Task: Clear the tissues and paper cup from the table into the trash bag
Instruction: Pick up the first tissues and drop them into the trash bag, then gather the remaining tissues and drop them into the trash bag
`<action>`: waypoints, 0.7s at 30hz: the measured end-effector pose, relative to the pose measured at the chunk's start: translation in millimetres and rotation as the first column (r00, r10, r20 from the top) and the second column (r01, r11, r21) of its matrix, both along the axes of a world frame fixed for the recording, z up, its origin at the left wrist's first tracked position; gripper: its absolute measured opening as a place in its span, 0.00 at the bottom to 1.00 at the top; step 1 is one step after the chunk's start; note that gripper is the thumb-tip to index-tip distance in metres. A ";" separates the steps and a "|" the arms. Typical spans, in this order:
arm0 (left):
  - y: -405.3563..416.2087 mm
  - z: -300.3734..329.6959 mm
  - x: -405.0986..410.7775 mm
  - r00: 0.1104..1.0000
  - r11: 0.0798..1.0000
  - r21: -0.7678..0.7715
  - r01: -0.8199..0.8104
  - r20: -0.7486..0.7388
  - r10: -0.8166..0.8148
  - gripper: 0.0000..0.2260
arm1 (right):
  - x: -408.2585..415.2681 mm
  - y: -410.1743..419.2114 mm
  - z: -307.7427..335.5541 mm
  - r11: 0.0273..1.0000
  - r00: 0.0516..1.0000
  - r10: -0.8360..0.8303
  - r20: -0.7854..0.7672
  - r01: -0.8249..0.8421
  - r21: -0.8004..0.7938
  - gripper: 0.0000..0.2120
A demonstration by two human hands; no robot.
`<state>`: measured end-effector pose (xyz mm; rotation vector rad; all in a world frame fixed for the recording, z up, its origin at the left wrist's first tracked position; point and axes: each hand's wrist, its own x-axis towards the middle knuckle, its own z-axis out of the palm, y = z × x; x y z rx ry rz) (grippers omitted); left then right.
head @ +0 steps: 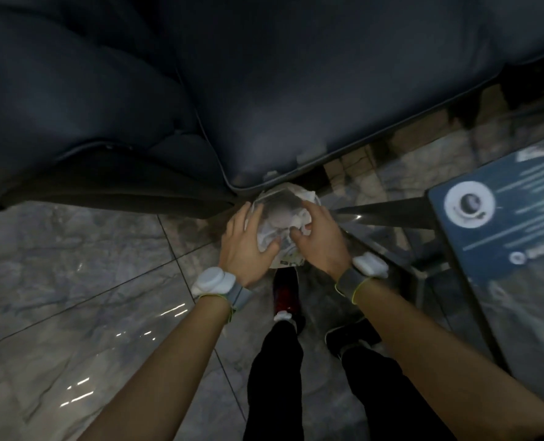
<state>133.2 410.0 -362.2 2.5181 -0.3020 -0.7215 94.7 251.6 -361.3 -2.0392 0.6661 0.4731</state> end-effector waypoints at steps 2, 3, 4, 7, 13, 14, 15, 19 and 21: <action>-8.5 38.0 6.0 0.999 0.999 -0.034 0.010 0.047 -0.008 0.34 | 3.5 -6.4 39.5 1.000 0.998 -0.006 0.065 0.006 -0.001 0.29; -14.2 58.4 9.4 0.997 0.999 -0.047 0.028 0.076 -0.024 0.33 | 5.3 -9.9 61.3 1.000 0.995 -0.019 0.097 0.020 -0.006 0.28; -21.2 80.3 12.6 0.994 0.997 -0.061 0.049 0.101 -0.043 0.33 | 5.8 -14.4 82.9 0.999 0.990 -0.028 0.136 0.030 -0.018 0.28; -44.7 152.5 17.7 0.983 0.989 -0.085 0.121 0.148 -0.108 0.32 | 1.0 -28.1 159.5 0.996 0.976 -0.058 0.211 0.071 -0.052 0.26; -99.3 267.1 11.2 0.949 0.940 -0.191 0.282 0.197 -0.245 0.23 | -35.3 -75.2 274.2 0.948 0.935 -0.197 0.296 0.258 -0.184 0.26; -114.9 283.8 8.7 0.936 0.923 -0.215 0.320 0.220 -0.273 0.22 | -45.5 -87.0 288.2 0.925 0.916 -0.228 0.330 0.310 -0.220 0.26; -133.5 301.4 5.5 0.916 0.900 -0.229 0.370 0.248 -0.314 0.22 | -57.3 -99.9 305.2 0.900 0.900 -0.261 0.349 0.358 -0.250 0.26; -215.0 355.7 -24.4 0.824 0.775 -0.299 0.557 0.310 -0.474 0.23 | -120.4 -155.1 351.7 0.764 0.824 -0.359 0.438 0.529 -0.369 0.30; -238.8 363.9 -37.3 0.810 0.742 -0.333 0.582 0.316 -0.494 0.22 | -139.6 -169.4 360.5 0.727 0.813 -0.367 0.452 0.553 -0.406 0.30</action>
